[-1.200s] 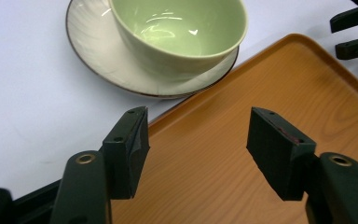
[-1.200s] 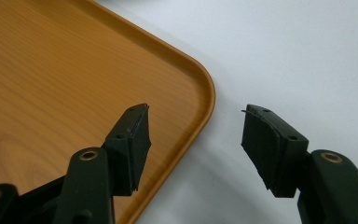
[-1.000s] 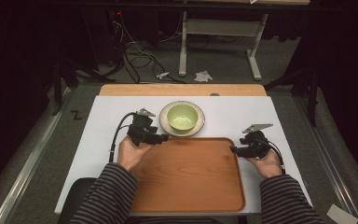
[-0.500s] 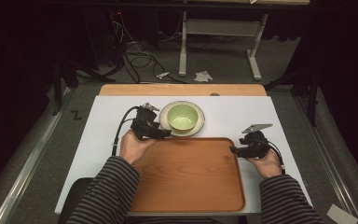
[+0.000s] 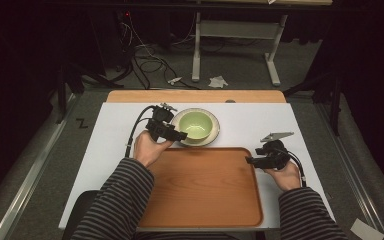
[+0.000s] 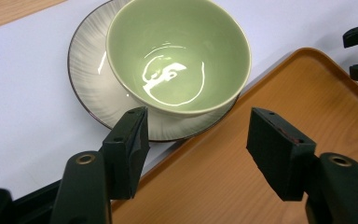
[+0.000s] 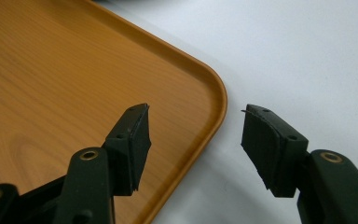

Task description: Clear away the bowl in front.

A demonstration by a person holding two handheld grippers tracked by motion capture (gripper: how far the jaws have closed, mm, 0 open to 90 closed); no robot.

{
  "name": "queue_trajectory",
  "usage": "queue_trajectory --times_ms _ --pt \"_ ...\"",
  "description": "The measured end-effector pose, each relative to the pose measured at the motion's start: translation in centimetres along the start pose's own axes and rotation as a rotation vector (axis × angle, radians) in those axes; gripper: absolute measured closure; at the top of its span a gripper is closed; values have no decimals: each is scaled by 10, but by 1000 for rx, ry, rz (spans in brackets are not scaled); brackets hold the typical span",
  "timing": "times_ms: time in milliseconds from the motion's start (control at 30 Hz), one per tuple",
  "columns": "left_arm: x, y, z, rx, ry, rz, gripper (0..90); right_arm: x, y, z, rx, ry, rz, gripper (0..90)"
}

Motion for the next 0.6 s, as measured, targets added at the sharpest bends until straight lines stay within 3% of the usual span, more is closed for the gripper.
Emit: queue_trajectory --times_ms 200,600 --pt "-2 1 13 -23 -44 39 404 0 -1 0 7 -4 -11 434" --pt "-10 -4 38 -20 -82 79 386 0 -1 0 9 -3 -11 433"
Point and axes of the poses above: each handheld gripper's, and its own axes: x roughly backward along the jaws, z roughly out of its top, y roughly to its right, the point moved 1 cm from there along -x, roughly forward along the jaws, and after that the axes turned 13 degrees about -y, right-handed, at the moved point
